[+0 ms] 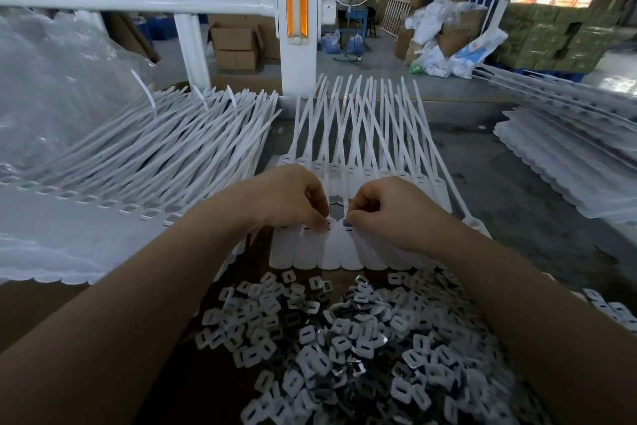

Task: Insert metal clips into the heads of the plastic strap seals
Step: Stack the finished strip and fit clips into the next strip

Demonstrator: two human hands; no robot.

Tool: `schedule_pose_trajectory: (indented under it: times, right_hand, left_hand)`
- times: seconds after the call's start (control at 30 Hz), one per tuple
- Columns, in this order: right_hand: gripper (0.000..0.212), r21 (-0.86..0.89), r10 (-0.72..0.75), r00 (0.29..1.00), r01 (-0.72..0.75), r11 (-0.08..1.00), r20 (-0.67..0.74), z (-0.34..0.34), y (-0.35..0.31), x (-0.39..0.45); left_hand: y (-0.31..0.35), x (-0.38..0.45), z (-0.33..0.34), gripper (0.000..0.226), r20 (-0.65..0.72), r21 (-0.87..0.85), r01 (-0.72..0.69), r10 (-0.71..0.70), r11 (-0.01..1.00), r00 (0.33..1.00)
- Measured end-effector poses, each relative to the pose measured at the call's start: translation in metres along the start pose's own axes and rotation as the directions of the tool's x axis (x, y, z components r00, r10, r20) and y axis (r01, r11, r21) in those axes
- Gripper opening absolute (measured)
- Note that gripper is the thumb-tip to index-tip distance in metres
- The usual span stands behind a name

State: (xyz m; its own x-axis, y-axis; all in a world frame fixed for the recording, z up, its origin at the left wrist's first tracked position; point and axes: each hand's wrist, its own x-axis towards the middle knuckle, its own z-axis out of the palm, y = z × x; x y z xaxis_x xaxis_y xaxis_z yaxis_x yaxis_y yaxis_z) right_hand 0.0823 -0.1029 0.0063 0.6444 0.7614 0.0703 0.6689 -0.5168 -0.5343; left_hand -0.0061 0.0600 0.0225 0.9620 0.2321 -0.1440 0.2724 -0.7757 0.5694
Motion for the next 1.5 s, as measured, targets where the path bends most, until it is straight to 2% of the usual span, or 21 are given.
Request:
schedule_pose_trajectory:
  times: [0.27, 0.47, 0.57, 0.67, 0.77, 0.83, 0.97, 1.1, 1.33, 1.43, 1.5]
  right_hand:
    - [0.014, 0.081, 0.016, 1.0, -0.016, 0.997, 0.003, 0.0, 0.002, 0.0]
    - [0.014, 0.06, -0.011, 0.999, 0.009, 0.998, 0.031, -0.001, 0.001, 0.001]
    - [0.014, 0.141, -0.022, 0.999, 0.017, 0.99, 0.033, -0.006, 0.001, 0.001]
    - [0.009, 0.219, -0.162, 0.974, 0.126, 0.968, 0.156, -0.016, -0.006, -0.005]
    - [0.008, 0.216, -0.306, 0.885, 0.241, 0.946, 0.351, -0.016, -0.02, -0.012]
    - [0.009, 0.202, -0.37, 0.84, 0.313, 0.928, 0.397, -0.011, -0.029, -0.015]
    - [0.015, 0.2, -0.428, 0.819, 0.379, 0.903, 0.381, -0.001, -0.038, -0.019]
    - [0.021, 0.122, -0.433, 0.82, 0.419, 0.9, 0.374, 0.006, -0.04, -0.021]
    - [0.011, 0.123, -0.443, 0.808, 0.431, 0.894, 0.389, 0.005, -0.04, -0.021]
    - [0.007, 0.176, -0.414, 0.841, 0.376, 0.91, 0.347, 0.003, -0.038, -0.018]
    - [0.006, 0.222, -0.345, 0.899, 0.291, 0.931, 0.271, -0.003, -0.034, -0.014]
  left_hand:
    - [0.0, 0.0, -0.001, 0.012, 0.003, 0.016, -0.009, 0.009, 1.0, 1.0]
    - [0.0, 0.0, -0.002, 0.012, 0.013, 0.009, -0.018, 0.018, 1.0, 1.0]
    - [0.0, 0.0, -0.003, 0.012, 0.019, 0.007, -0.023, 0.023, 1.0, 1.0]
    - [0.0, -0.002, -0.005, 0.013, 0.038, 0.001, -0.022, 0.022, 1.0, 0.999]
    - [-0.001, -0.003, -0.006, 0.008, 0.046, -0.011, -0.027, 0.028, 1.0, 0.999]
    - [-0.002, -0.003, -0.006, 0.002, 0.022, -0.024, -0.027, 0.028, 0.999, 0.999]
    - [-0.003, -0.003, -0.005, 0.005, 0.009, -0.037, -0.026, 0.027, 0.999, 1.0]
    - [-0.003, -0.001, -0.005, 0.006, 0.006, -0.013, -0.025, 0.025, 1.0, 1.0]
    - [0.0, -0.002, -0.006, 0.002, 0.02, -0.005, -0.022, 0.022, 1.0, 1.0]
    - [-0.001, -0.002, -0.006, 0.004, 0.013, -0.035, -0.024, 0.025, 0.999, 1.0]
    - [-0.001, -0.002, -0.007, 0.006, -0.004, -0.053, -0.027, 0.027, 0.998, 1.0]
